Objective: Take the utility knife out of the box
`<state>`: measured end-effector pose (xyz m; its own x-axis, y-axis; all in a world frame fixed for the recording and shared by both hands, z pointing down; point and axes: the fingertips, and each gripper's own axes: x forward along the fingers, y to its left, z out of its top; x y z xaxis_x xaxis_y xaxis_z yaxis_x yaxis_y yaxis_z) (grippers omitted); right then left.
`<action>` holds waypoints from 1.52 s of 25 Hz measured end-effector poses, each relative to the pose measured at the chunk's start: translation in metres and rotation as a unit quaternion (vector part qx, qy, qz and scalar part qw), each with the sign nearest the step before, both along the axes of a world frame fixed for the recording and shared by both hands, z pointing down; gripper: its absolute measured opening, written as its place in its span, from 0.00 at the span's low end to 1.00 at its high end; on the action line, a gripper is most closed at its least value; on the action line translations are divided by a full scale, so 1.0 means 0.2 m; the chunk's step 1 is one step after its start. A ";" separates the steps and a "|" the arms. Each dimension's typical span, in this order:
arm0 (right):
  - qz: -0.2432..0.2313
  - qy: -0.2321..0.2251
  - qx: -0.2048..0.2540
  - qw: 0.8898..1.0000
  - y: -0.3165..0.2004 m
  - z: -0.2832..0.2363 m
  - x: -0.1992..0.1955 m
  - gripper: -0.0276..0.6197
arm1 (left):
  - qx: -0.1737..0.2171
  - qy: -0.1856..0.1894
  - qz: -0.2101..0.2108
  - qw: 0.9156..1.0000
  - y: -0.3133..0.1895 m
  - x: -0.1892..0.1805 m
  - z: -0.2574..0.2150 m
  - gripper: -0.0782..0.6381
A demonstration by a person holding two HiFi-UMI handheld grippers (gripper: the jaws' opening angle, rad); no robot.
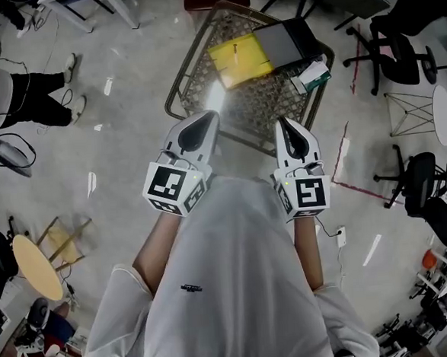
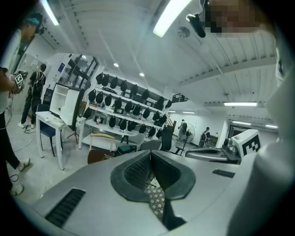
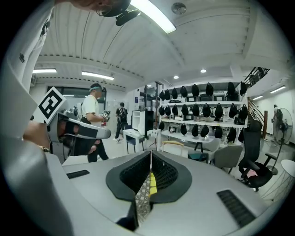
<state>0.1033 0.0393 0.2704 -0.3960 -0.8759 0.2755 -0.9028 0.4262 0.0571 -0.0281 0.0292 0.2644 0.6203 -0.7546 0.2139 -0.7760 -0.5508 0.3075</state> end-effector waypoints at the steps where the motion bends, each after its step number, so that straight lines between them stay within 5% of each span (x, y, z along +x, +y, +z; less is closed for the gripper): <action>1: -0.001 -0.001 -0.001 1.000 -0.04 0.00 -0.01 0.05 | -0.001 0.000 0.000 1.000 -0.03 -0.01 0.00 0.12; 25: -0.064 -0.013 -0.028 0.997 -0.54 0.08 0.06 0.05 | -0.034 -0.017 -0.061 0.997 -0.39 0.09 0.07 0.12; 38: -0.102 -0.014 -0.065 0.993 -0.85 0.31 -0.06 0.05 | -0.065 -0.029 -0.082 0.994 -0.62 0.10 0.23 0.12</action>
